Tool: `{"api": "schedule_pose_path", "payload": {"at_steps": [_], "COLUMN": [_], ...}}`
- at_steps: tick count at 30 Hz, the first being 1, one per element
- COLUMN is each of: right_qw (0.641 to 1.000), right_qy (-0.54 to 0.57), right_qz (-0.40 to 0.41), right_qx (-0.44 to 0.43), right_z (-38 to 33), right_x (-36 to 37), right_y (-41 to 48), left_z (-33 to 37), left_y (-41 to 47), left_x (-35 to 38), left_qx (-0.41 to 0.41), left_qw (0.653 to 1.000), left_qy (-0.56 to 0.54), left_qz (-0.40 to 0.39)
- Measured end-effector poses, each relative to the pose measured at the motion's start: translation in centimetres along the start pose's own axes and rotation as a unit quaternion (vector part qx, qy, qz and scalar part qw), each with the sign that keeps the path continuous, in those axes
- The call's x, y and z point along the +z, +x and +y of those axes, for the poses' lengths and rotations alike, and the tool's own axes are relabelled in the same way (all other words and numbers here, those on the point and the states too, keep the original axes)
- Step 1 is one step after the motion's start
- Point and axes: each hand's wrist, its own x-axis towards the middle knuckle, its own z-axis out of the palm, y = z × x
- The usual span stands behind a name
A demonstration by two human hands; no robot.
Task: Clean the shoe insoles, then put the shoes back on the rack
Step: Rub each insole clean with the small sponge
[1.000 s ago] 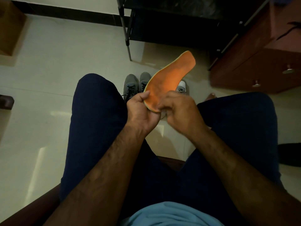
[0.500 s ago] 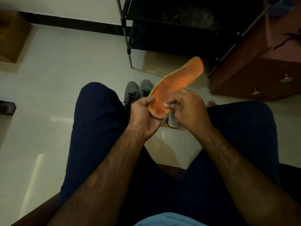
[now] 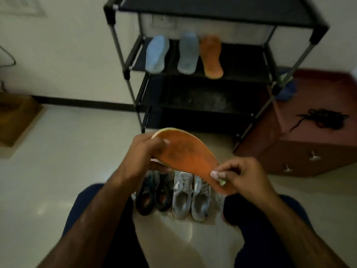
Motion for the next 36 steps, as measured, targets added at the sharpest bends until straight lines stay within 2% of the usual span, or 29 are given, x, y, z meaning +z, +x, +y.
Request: {"api": "schedule_pose_path", "payload": {"at_steps": [3, 7, 10, 13, 15, 18, 20, 22, 26, 29, 32, 34, 36], "right_qw": [0.99, 0.965, 0.949, 0.947, 0.944, 0.945, 0.942, 0.94, 0.96, 0.964, 0.946, 0.944, 0.948], "right_qy": [0.125, 0.203, 0.227, 0.205, 0.195, 0.181, 0.172, 0.159, 0.103, 0.033, 0.007, 0.034, 0.127], "right_qz": [0.063, 0.16, 0.215, 0.247, 0.266, 0.269, 0.28, 0.289, 0.244, 0.251, 0.322, 0.328, 0.29], "right_qx": [0.017, 0.036, 0.028, 0.02, 0.027, 0.047, 0.068, 0.086, 0.089, 0.081, 0.02, -0.031, -0.043], "right_z": [-0.3, -2.0, -3.9, -5.3, -6.0, -6.2, -5.7, -5.2, -4.2, -3.3, -3.4, -4.1, -4.6], "right_x": [-1.5, -4.8, -8.5, -12.2, -14.3, -16.2, -16.9, -17.3, -17.8, -17.2, -16.0, -15.4, -14.5], "right_y": [1.3, 5.4, 10.7, 16.9, 20.7, 25.6, 28.5, 30.5, 32.3, 33.5, 32.8, 30.2, 26.5], "left_z": [0.5, 0.9, 2.6, 5.3, 6.9, 8.1, 8.0, 7.8, 7.2, 6.5, 6.3, 6.1, 6.2], "left_y": [2.2, 5.7, 10.1, 14.9, 17.9, 21.9, 24.5, 26.5, 29.4, 30.4, 30.7, 30.1, 28.0], "left_x": [2.6, 8.3, 12.2, 15.3, 16.6, 18.3, 19.3, 20.0, 20.8, 21.4, 21.7, 21.5, 21.0], "left_qx": [0.018, 0.001, 0.039, 0.118, 0.178, 0.303, 0.354, 0.355, 0.369, 0.387, 0.376, 0.35, 0.304], "left_qw": [0.999, 0.993, 0.989, 0.98, 0.953, 0.869, 0.82, 0.806, 0.792, 0.787, 0.798, 0.84, 0.901], "left_qy": [0.0, 0.014, 0.04, 0.109, 0.222, 0.38, 0.443, 0.467, 0.48, 0.476, 0.466, 0.413, 0.307], "left_qz": [-0.034, -0.121, -0.14, -0.114, -0.101, -0.096, -0.083, -0.081, -0.081, -0.07, -0.064, -0.045, -0.028]}}
